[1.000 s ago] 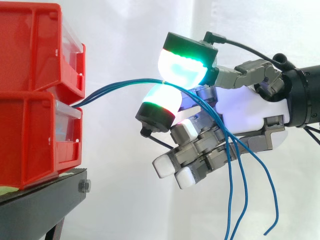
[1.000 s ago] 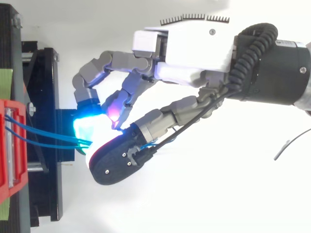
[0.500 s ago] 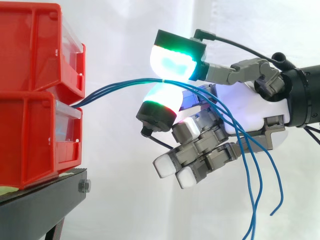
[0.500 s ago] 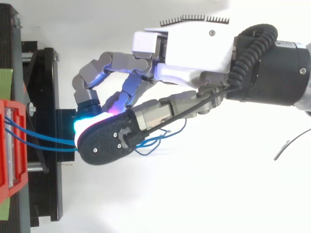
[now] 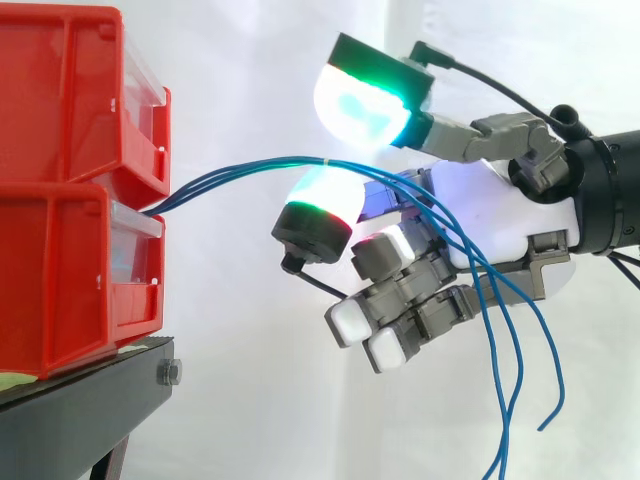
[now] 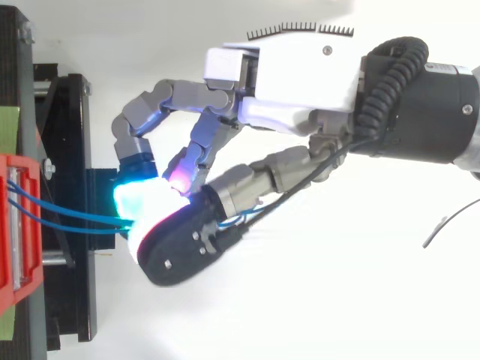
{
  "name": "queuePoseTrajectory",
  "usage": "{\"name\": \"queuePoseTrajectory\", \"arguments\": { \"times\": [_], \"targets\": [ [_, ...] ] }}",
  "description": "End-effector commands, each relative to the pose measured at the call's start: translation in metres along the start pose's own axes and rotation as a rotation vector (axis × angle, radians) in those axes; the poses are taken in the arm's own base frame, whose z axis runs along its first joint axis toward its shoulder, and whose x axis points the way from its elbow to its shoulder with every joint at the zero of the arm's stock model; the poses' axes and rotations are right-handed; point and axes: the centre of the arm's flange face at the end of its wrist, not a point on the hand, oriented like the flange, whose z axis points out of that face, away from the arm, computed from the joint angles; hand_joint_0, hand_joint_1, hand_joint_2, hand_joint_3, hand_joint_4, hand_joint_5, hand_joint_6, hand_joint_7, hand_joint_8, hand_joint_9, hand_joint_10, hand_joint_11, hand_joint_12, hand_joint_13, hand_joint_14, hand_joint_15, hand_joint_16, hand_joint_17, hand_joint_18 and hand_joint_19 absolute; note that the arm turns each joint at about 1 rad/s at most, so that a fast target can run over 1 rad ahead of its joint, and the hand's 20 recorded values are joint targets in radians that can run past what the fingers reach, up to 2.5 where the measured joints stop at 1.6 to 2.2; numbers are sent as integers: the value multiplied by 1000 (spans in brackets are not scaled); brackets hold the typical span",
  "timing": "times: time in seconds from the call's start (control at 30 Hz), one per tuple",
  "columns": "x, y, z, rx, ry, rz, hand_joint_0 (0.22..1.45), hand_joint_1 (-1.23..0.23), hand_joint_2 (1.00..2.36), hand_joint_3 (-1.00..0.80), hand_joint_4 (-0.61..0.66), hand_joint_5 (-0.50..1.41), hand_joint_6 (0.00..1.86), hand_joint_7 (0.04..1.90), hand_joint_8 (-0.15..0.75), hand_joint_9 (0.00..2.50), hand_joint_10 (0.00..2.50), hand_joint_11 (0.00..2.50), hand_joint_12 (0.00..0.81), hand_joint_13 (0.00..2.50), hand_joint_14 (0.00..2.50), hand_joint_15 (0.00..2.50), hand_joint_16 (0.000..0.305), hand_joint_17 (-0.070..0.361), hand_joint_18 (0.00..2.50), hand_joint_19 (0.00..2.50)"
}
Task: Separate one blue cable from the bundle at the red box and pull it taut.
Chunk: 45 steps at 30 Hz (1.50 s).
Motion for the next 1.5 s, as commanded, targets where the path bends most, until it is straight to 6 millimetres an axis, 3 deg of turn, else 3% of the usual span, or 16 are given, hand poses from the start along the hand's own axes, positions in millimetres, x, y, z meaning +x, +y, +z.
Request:
{"name": "queuePoseTrajectory", "arguments": {
  "times": [0.0, 0.13, 0.23, 0.43, 1.0, 1.07, 1.27, 1.33, 1.37, 1.47],
  "targets": [
    [0, 0, 0, 0, 1, 0, 521, -872, 1000, -500, 51, -170, 887, 1176, 326, 1176, 21, 913, 374, 944, 20, 534, 41, 91, 773, 505],
    [0, 0, 0, 0, 0, 0, 671, -896, 1000, -500, 22, -176, 888, 1181, 305, 1158, 27, 928, 353, 945, 20, 543, 36, 82, 744, 513],
    [0, 0, 0, 0, 1, 0, 712, -873, 1005, -437, -34, -177, 893, 1263, 306, 1177, 24, 930, 352, 959, 20, 544, 35, 79, 754, 511],
    [0, 0, 0, 0, 0, 2, 665, -822, 1016, -262, -70, -166, 908, 1361, 315, 1301, 24, 995, 363, 1046, 21, 598, 34, 77, 771, 501],
    [0, 0, 0, 0, 1, 0, 660, -750, 1016, -275, -4, -169, 913, 1384, 360, 1719, 21, 1518, 360, 1417, 29, 950, 34, 76, 834, 481],
    [0, -2, 0, 3, 0, 1, 662, -734, 1016, -286, 1, -174, 917, 1389, 322, 1753, 16, 1705, 338, 1525, 30, 1140, 34, 78, 878, 510],
    [0, 0, 0, 0, 1, 2, 665, -721, 1015, -297, 0, -180, 924, 1351, 294, 1726, 11, 1819, 322, 1544, 29, 1299, 35, 79, 886, 537],
    [0, 0, 0, 0, 1, 2, 667, -718, 1015, -306, 6, -183, 925, 1343, 283, 1721, 3, 1939, 302, 1569, 22, 1518, 36, 81, 927, 596],
    [0, 0, 0, 0, 1, 2, 668, -715, 1015, -312, 9, -185, 926, 1333, 286, 1684, 244, 1901, 296, 1592, 18, 1626, 36, 82, 950, 648],
    [0, -1, 0, 1, 1, 1, 667, -707, 1015, -319, 13, -187, 929, 1305, 278, 1627, 560, 1892, 305, 1624, 7, 1825, 38, 86, 993, 742]
  ]
}}
